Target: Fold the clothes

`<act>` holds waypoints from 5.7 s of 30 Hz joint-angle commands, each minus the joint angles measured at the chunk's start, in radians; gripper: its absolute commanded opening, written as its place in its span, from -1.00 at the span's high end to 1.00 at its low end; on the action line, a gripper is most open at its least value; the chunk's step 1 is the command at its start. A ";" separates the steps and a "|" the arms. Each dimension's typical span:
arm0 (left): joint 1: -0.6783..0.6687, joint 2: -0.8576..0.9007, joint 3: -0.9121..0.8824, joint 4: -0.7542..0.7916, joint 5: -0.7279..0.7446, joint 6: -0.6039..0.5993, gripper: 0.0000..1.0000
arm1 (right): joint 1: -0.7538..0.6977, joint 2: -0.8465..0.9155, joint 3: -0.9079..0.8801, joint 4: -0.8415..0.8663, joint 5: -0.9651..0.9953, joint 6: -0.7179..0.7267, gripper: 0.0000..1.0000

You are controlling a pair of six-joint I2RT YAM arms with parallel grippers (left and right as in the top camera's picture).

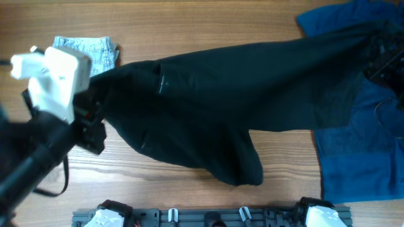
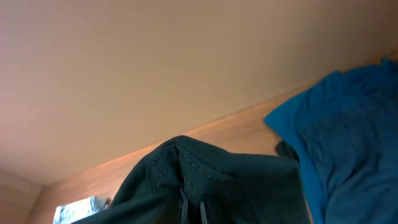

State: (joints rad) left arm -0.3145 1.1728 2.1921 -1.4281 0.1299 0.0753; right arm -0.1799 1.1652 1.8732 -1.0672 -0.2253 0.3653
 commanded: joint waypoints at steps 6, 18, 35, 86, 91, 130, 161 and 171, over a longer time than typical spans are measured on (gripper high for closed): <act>-0.003 0.058 0.018 -0.026 -0.171 0.013 0.85 | -0.003 0.180 0.034 0.023 -0.088 -0.037 0.91; 0.063 0.778 0.018 0.142 -0.115 -0.012 0.49 | -0.003 0.762 0.034 0.365 -0.207 -0.108 0.10; -0.154 1.116 -0.023 0.134 0.388 0.314 -0.18 | -0.023 0.683 0.034 0.045 -0.149 -0.182 -0.43; 0.365 0.959 -0.013 0.034 0.080 -0.102 -0.99 | -0.024 0.676 0.034 -0.196 -0.073 -0.209 -0.40; 0.362 0.901 -0.013 -0.219 0.236 0.053 -0.99 | -0.031 0.447 0.034 -0.166 -0.057 -0.237 -0.48; 0.251 0.414 -1.158 0.486 0.068 -0.327 -0.99 | 0.172 0.002 -1.050 0.118 -0.173 0.106 0.91; 0.200 0.430 -1.268 0.725 0.263 0.030 -0.24 | -0.061 0.157 -0.851 -0.023 -0.109 -0.072 -0.99; 0.344 0.363 -1.256 0.749 0.383 0.021 0.92 | -0.058 0.165 -1.090 0.075 -0.196 -0.029 0.15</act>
State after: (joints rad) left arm -0.0639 1.5894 0.9024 -0.6834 0.4789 0.0853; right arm -0.2405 1.3247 0.8207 -1.0119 -0.3378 0.3756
